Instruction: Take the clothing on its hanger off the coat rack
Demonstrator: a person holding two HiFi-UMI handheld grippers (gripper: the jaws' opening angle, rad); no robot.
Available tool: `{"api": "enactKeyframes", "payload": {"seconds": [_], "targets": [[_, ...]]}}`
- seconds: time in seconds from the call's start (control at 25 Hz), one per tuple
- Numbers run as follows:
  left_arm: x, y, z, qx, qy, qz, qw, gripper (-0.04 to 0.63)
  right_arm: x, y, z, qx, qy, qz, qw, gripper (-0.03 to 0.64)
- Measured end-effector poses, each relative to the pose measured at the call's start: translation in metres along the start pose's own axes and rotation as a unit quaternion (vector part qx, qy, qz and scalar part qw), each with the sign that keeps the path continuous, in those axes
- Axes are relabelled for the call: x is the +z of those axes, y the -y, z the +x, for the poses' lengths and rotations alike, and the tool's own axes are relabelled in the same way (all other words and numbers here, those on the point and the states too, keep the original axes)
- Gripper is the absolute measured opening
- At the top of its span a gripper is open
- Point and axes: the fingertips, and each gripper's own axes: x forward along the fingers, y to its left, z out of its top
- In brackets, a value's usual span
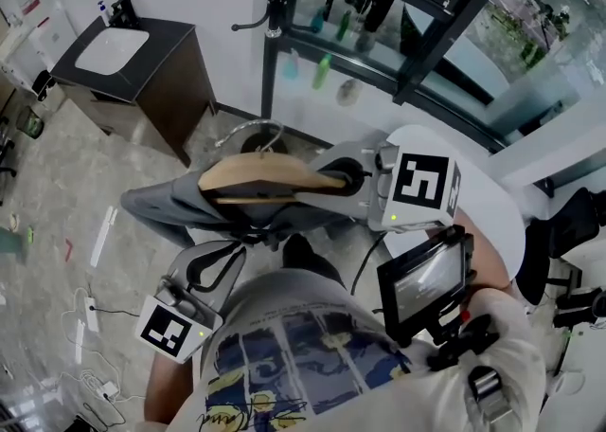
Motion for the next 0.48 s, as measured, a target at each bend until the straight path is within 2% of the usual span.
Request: {"api": "enactKeyframes", "payload": {"seconds": [0.48], "targets": [[0.0001,0.0065,0.0089,-0.004,-0.003,0.002,1.0,0.031,-0.0096,-0.0057,-0.0085,0.002,0.005,0.007,1.0,0.009]]}}
